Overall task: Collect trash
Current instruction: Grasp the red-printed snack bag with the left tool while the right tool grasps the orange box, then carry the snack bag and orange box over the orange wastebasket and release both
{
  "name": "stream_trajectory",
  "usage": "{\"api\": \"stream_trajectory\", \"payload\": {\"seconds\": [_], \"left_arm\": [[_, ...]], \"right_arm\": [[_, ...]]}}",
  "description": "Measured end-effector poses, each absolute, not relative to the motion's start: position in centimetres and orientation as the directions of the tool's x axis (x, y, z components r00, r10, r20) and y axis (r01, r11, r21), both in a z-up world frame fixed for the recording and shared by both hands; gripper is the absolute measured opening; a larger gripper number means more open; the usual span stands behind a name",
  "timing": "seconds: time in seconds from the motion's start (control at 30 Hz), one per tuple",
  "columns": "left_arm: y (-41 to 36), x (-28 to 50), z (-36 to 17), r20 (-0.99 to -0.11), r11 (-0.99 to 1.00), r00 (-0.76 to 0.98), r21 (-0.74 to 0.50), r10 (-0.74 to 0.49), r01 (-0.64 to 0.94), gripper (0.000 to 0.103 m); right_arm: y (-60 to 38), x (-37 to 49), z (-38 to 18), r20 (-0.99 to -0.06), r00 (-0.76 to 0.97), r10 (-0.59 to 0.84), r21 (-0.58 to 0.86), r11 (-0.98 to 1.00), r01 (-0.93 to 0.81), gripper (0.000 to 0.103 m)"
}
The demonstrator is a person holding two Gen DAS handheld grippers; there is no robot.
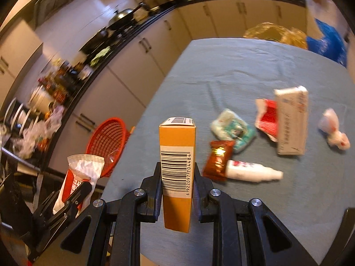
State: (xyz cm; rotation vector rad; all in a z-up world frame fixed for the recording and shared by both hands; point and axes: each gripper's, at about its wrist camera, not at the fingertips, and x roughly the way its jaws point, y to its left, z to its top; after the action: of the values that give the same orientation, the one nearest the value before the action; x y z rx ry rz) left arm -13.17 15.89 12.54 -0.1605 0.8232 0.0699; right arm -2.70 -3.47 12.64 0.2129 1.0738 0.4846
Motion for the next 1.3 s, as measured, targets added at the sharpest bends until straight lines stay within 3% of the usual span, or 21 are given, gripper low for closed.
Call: {"api": "stream_trajectory", "payload": {"seconds": [0.43,1.3], "left_arm": [[21.2,-16.0,12.1,-0.737,0.962,0.671,-0.117,0.083,-0.248,0.036],[25.9,-13.7,11.2,-0.739,0.958,0.669,-0.134,0.075,-0.255,0.036]], "right_arm": [[4.9,-3.2,13.1,-0.781,0.316,0.538,0.39,0.816,-0.426,0.024],[11.5,-1.6,12.6,-0.797,0.291,0.528,0.36,0.804,-0.474,0.024]]}}
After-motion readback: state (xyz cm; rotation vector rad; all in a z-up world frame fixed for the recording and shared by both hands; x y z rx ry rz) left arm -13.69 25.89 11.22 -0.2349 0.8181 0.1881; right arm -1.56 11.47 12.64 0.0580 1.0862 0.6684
